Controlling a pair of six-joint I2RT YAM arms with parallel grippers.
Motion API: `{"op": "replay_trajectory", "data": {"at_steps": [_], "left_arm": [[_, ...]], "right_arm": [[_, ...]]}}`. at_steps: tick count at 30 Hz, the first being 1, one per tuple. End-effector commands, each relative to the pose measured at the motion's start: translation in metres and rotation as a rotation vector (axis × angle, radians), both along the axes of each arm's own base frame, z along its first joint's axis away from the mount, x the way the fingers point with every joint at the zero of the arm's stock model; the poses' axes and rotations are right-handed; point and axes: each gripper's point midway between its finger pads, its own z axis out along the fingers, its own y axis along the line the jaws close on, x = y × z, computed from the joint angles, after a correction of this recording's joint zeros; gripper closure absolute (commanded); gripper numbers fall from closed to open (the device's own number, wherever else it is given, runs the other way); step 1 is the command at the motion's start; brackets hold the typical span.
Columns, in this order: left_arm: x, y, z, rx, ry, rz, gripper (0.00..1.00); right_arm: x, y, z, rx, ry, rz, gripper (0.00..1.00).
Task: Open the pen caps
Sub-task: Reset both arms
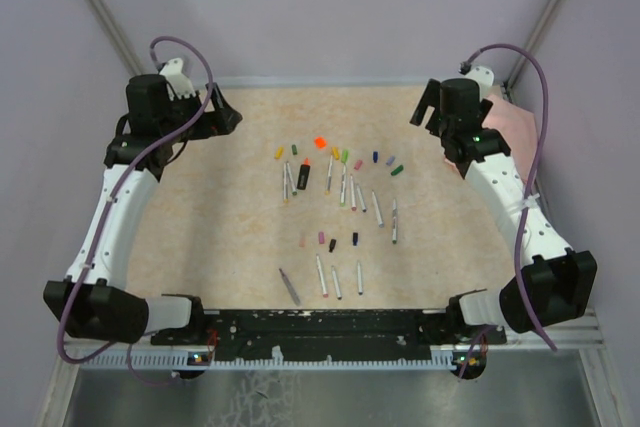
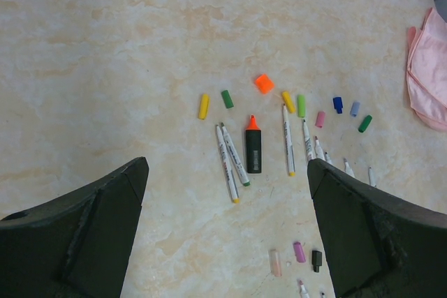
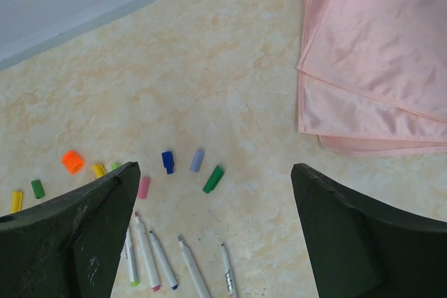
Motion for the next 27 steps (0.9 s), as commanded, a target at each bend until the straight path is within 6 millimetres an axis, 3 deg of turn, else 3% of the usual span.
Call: {"op": "replay_trajectory", "data": {"at_steps": [1,27], "left_arm": [[0.0040,-0.0015,0.0034,0.007,-0.018,-0.019,0.00],[0.0113,-0.0031,0.0001,0.004,-0.002,-0.023,0.00]], "right_arm": [[0.0032,-0.0075,0.0209,0.012,-0.070,-0.045,0.10],[0.0117,-0.0092,0.0150,-0.010,-0.059,-0.055,0.10]]}}
